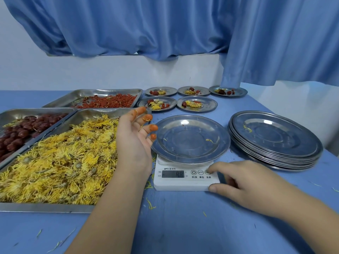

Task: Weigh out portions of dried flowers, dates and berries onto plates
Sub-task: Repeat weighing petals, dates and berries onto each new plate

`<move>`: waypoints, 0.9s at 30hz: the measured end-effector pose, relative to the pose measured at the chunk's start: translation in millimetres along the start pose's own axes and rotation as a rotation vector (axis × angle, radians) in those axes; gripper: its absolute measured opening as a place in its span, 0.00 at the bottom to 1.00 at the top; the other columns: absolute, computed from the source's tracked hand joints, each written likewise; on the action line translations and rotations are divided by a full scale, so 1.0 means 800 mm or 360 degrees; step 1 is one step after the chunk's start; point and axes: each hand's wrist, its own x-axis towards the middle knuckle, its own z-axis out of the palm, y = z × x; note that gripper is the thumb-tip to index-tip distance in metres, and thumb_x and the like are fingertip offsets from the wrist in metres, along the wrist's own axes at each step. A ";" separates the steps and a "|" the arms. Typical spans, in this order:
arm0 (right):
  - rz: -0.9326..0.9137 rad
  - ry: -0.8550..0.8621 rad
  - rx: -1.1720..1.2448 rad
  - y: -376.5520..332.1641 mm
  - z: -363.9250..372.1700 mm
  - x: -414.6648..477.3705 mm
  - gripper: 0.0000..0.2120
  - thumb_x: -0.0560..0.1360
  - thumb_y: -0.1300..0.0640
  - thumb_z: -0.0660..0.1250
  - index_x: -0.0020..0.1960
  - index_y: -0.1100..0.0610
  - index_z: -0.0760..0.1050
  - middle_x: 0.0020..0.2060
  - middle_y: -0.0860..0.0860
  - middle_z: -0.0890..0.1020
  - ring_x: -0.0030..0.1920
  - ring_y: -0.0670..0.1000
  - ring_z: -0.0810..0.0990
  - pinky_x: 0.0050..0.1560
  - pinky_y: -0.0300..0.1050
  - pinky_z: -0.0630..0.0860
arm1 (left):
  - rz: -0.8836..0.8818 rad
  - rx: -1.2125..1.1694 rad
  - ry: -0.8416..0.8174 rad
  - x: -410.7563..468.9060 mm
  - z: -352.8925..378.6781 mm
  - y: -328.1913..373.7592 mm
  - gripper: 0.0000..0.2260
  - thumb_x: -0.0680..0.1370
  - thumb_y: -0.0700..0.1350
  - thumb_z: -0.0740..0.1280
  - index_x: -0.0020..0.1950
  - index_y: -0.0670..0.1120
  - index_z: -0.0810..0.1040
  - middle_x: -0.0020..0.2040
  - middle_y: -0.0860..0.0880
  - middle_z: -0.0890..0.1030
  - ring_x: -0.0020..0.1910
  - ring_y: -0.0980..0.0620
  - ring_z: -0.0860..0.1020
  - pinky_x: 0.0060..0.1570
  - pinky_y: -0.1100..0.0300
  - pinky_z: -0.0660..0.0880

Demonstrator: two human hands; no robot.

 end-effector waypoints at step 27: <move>0.0181 0.0305 0.0141 -0.021 0.004 0.008 0.11 0.70 0.38 0.60 0.37 0.44 0.72 0.30 0.40 0.76 0.34 0.43 0.73 0.30 0.42 0.66 | -0.0027 0.0277 -0.0030 0.004 0.007 -0.002 0.08 0.80 0.45 0.59 0.48 0.48 0.78 0.33 0.52 0.79 0.28 0.55 0.73 0.30 0.62 0.67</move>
